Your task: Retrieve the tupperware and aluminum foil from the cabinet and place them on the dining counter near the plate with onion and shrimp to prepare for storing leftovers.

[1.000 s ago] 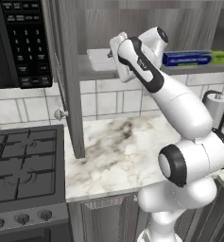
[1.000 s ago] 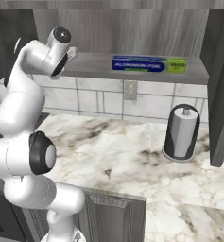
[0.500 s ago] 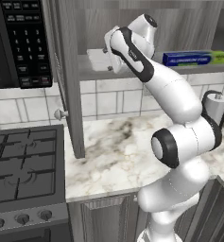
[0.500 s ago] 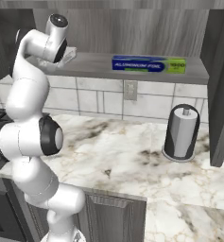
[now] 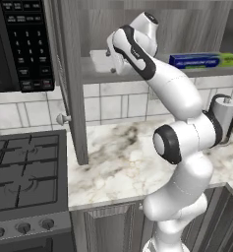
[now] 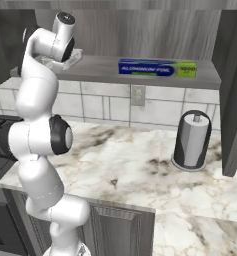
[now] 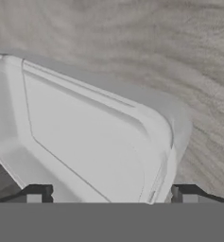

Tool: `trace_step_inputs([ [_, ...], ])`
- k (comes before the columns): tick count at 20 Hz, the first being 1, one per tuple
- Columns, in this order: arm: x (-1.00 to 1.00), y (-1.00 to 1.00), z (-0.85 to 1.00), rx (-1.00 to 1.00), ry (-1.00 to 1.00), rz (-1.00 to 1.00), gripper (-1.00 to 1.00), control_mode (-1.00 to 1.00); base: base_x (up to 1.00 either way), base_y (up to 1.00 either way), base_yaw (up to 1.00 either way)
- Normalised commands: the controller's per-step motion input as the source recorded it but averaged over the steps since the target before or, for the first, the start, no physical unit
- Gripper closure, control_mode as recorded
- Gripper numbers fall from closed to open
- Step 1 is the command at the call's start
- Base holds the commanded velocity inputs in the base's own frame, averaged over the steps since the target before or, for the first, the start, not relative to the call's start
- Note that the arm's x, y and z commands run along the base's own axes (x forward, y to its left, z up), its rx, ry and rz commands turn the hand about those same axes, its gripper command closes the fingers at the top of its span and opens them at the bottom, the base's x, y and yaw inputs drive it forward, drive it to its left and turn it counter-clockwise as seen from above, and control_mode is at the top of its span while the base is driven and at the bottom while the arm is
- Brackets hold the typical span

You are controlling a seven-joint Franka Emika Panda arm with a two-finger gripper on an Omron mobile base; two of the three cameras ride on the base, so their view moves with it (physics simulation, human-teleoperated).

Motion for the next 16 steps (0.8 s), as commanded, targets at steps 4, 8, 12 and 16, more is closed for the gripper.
trace_step_inputs([
  [4, 0.13, 0.10, -0.46, -0.01, 0.03, -0.01, 1.00, -1.00, 0.00, 0.00, 0.00],
  [8, 0.00, 0.02, -0.14, -0.01, 0.06, 0.00, 1.00, -1.00, 0.00, 0.00, 0.00],
  [12, 0.00, 0.00, -0.02, 0.00, 0.03, 0.00, 1.00, -1.00, 0.00, 0.00, 0.00],
  [16, -0.42, -0.24, -0.01, 0.00, 0.00, -0.09, 1.00, -1.00, 0.00, 0.00, 0.00],
])
